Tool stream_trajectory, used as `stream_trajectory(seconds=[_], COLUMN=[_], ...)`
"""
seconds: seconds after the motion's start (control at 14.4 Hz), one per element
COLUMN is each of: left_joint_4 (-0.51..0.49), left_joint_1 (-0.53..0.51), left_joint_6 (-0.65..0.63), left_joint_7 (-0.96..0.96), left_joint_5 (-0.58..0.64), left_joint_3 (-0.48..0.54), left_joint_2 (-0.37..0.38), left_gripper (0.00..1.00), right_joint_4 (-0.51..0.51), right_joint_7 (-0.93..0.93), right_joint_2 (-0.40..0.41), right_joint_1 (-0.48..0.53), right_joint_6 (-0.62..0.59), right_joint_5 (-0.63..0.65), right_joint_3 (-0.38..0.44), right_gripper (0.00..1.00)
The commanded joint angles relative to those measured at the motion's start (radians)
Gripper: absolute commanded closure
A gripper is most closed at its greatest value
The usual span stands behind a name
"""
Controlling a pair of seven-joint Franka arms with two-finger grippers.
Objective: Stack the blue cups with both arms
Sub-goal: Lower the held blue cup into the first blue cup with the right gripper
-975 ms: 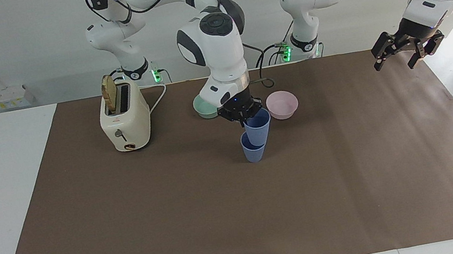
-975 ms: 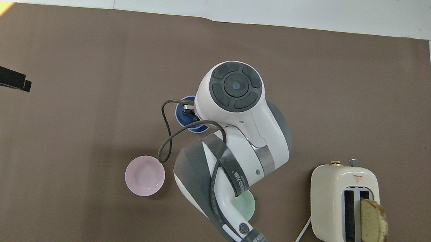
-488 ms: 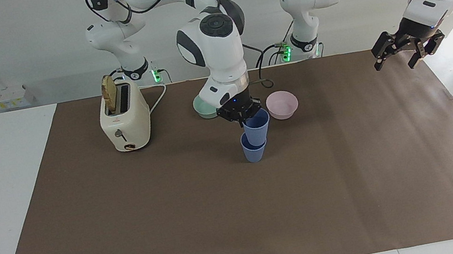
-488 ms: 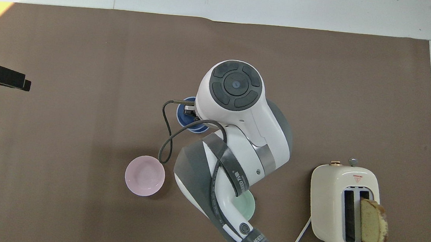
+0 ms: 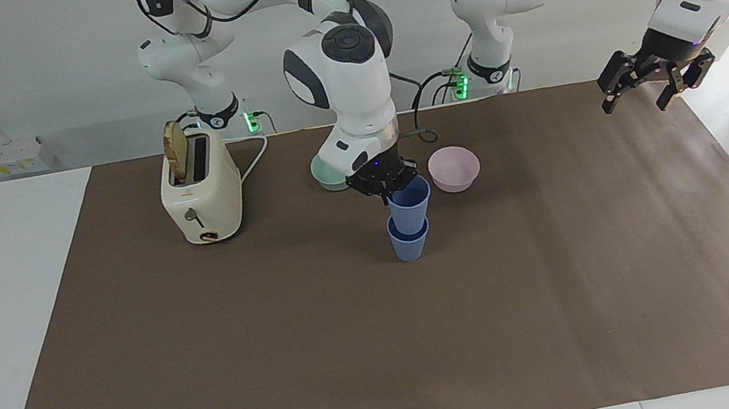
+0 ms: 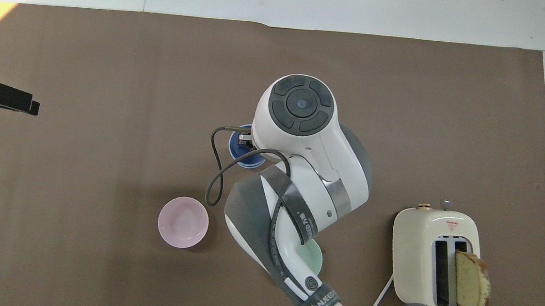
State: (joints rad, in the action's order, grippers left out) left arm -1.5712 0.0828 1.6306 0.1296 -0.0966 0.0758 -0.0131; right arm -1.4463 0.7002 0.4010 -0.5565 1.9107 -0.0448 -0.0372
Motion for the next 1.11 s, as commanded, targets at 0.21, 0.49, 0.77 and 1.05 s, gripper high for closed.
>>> stream_trajectory(seconds=[0.21, 0.49, 0.77, 1.05], left_joint_4=[0.023, 0.023, 0.023, 0.023], left_joint_1=[-0.009, -0.009, -0.009, -0.009], left_joint_6=[-0.009, -0.011, -0.009, -0.011], left_joint_7=[0.01, 0.01, 0.01, 0.01], left_joint_5=[0.011, 0.011, 0.011, 0.011], left_joint_3=[-0.007, -0.007, -0.007, -0.007], left_joint_2=[-0.008, -0.008, -0.008, -0.008], left_gripper=[0.0, 0.0, 0.0, 0.0], right_joint_4=[-0.059, -0.078, -0.068, -0.046], right_joint_7=[0.021, 0.022, 0.025, 0.018], right_joint_2=[0.027, 0.027, 0.025, -0.013], right_joint_1=[0.004, 0.006, 0.007, 0.026], right_joint_6=[0.084, 0.116, 0.104, 0.053], right_joint_5=[0.017, -0.004, -0.001, 0.008], right_joint_3=[-0.006, -0.007, -0.006, 0.007], right_gripper=[1.0, 0.05, 0.0, 0.0])
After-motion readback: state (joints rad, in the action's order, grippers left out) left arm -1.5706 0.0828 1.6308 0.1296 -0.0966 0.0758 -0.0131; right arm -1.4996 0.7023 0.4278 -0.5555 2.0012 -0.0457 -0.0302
